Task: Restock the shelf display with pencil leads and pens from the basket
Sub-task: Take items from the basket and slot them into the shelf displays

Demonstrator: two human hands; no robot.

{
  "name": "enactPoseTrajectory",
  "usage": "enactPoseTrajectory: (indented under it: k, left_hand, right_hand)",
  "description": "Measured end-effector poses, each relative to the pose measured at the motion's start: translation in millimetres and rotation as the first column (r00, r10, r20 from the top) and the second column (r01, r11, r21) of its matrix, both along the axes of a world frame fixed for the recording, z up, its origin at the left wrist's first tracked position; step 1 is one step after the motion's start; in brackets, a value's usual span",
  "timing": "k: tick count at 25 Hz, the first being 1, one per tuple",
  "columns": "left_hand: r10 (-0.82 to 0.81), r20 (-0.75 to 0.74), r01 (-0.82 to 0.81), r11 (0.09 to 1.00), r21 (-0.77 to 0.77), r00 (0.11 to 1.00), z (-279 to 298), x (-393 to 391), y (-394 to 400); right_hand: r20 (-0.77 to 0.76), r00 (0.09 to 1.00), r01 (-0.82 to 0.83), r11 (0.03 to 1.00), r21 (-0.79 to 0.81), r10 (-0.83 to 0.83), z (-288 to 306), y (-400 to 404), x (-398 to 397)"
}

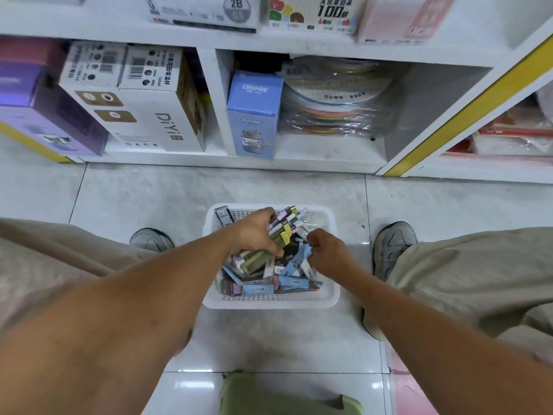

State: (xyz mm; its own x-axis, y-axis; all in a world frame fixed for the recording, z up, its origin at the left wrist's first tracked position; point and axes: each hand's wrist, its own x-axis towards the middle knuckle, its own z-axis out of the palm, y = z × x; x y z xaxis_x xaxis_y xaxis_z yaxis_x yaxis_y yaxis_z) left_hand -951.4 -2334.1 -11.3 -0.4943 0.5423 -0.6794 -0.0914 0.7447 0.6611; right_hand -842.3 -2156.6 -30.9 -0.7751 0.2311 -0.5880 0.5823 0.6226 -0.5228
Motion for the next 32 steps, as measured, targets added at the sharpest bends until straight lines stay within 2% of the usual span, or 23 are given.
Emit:
enactPoseTrajectory:
  k: [3,5,10,13,16,19,24,25,27,29,32]
  left_hand:
    - [0.125,0.104,-0.135,0.987,0.091,0.987,10,-4,-2]
    - [0.134,0.163,-0.155,0.98,0.122,0.977,16,-2,-2]
    - [0.19,0.256,-0.234,0.959,0.157,0.948,29,5,6]
    - [0.247,0.306,-0.324,0.917,0.234,0.919,52,0,13]
    - [0.258,0.305,-0.351,0.886,0.304,0.917,88,-9,19]
    - [0.281,0.267,-0.369,0.847,0.383,0.922,140,-18,26]
    - [0.342,0.203,-0.397,0.772,0.496,0.918,230,-30,31]
    - [0.348,0.181,-0.39,0.763,0.516,0.92,244,-31,31]
    - [0.342,0.168,-0.376,0.744,0.552,0.924,272,-31,31]
    - [0.338,0.197,-0.389,0.727,0.567,0.92,292,-31,32]
    - [0.379,0.287,-0.474,0.658,0.585,0.88,314,-35,30]
  right_hand:
    - [0.046,0.998,0.038,0.996,-0.082,-0.035,11,0,-8]
    - [0.08,0.994,0.089,0.982,-0.166,-0.076,18,-1,-11]
    - [0.096,0.986,0.153,0.958,-0.242,-0.134,44,5,-14]
    - [0.185,0.969,0.235,0.849,-0.474,-0.165,78,9,-24]
    - [0.263,0.963,0.226,0.724,-0.651,-0.064,127,17,-40]
    - [0.22,0.975,0.166,0.628,-0.76,0.01,188,32,-53]
    - [0.097,0.986,0.15,0.492,-0.857,-0.132,275,42,-63]
    - [0.062,0.986,0.132,0.495,-0.859,-0.156,289,40,-65]
    - [-0.023,0.976,0.105,0.56,-0.822,-0.216,315,33,-73]
    - [-0.101,0.954,0.102,0.622,-0.776,-0.282,332,27,-82]
    - [-0.171,0.928,0.084,0.636,-0.767,-0.33,349,24,-94]
